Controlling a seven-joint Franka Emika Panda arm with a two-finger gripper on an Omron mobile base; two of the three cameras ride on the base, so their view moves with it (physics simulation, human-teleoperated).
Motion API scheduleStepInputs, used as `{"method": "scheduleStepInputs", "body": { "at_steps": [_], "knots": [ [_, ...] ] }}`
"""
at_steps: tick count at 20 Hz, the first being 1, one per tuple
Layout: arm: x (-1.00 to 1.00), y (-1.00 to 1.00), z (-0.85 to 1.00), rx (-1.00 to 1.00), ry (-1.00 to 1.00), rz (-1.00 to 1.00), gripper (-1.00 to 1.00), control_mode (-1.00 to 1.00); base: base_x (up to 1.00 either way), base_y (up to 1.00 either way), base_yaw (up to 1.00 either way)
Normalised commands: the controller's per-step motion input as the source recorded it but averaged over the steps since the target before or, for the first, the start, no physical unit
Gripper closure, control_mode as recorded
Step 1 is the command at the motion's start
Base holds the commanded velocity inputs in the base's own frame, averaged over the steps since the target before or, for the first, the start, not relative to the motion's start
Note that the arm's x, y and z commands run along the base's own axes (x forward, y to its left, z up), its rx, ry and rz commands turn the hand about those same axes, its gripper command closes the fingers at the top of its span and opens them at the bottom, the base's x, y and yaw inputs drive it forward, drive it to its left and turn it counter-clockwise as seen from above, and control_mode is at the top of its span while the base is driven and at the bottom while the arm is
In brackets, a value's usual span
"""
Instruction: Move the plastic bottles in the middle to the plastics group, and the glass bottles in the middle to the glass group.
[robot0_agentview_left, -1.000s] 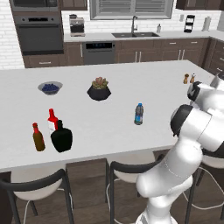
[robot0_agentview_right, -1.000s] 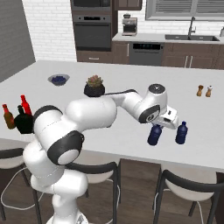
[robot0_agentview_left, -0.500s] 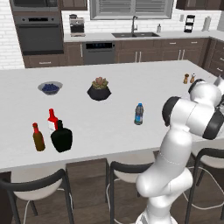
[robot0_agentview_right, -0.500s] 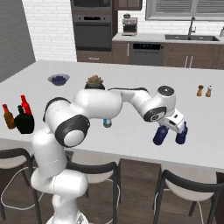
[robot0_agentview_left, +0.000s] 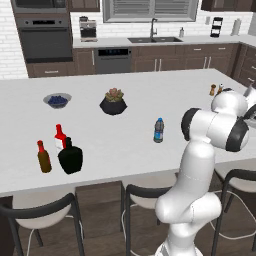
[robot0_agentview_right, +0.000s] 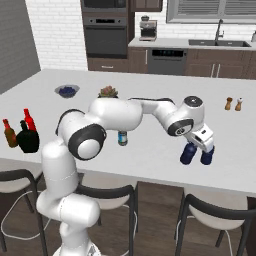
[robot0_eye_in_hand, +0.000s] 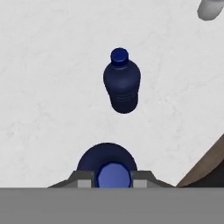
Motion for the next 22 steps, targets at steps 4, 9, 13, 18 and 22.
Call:
{"method": "scheduleStepInputs", "body": {
  "at_steps": [4,9,13,18,22],
  "knots": [
    [0.09,0.2,-0.3,-0.09,0.0,-0.16,1.0,-1.0,0.0,0.0,0.0],
    [0.15,0.21,-0.25,-0.12,0.0,-0.14,1.0,-1.0,0.0,0.0,0.0],
    [0.12,0.15,-0.32,-0.09,0.0,-0.13,1.0,-1.0,0.0,0.0,0.0],
    [0.13,0.01,-0.33,-0.06,0.0,-0.1,1.0,-1.0,0.0,0.0,0.0],
    [0.2,-0.02,-0.22,-0.06,0.0,-0.06,1.0,-1.0,0.0,0.0,0.0]
  ]
}}
